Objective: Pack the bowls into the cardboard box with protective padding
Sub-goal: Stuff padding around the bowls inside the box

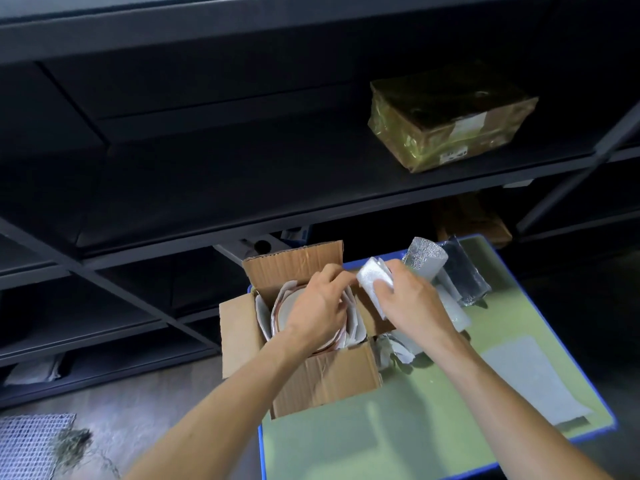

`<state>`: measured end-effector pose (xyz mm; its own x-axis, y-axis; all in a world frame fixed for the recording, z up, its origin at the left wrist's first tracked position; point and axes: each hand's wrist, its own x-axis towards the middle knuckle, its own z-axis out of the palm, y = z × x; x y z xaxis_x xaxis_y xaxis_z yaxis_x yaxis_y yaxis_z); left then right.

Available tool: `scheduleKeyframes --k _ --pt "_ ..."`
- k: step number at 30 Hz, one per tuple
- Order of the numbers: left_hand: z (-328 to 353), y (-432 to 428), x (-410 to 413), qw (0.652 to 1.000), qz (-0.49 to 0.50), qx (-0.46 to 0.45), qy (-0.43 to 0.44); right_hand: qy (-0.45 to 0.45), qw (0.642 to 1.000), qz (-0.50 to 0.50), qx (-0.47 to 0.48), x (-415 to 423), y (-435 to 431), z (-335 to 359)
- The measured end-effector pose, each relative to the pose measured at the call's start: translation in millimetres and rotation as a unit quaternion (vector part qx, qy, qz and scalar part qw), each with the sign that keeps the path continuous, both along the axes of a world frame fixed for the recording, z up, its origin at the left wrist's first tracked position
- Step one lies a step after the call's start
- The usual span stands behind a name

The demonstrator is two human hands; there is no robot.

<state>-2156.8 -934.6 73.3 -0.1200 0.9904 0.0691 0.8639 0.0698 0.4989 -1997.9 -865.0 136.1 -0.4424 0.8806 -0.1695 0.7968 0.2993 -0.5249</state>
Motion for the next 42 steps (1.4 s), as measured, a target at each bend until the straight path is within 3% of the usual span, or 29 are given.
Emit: scheduleKeyframes --k 14,20,27,33,42 --pt "-8.1 -0.3 -22.6 0.997 -0.010 0.036 0.066 -0.029 0.994 0.066 0.077 -6.6 -7.0 -8.8" --pt "-18.8 -6.8 -26.2 0.997 -0.003 0.061 0.042 -0.054 0.987 0.120 0.088 -26.6 -10.4 -0.9" --pt "-23.9 -9.3 -26.0 0.997 0.038 0.072 -0.010 -0.177 0.948 0.194 0.182 -58.6 -9.5 6.2" --pt "-21.6 -11.1 -28.0 0.995 0.049 0.080 -0.041 -0.231 0.931 0.224 0.172 -80.1 0.1 -18.4" --pt "-25.5 -9.6 -30.6 0.993 0.063 0.075 -0.064 -0.090 0.963 0.186 0.174 -50.9 -1.3 -21.6"
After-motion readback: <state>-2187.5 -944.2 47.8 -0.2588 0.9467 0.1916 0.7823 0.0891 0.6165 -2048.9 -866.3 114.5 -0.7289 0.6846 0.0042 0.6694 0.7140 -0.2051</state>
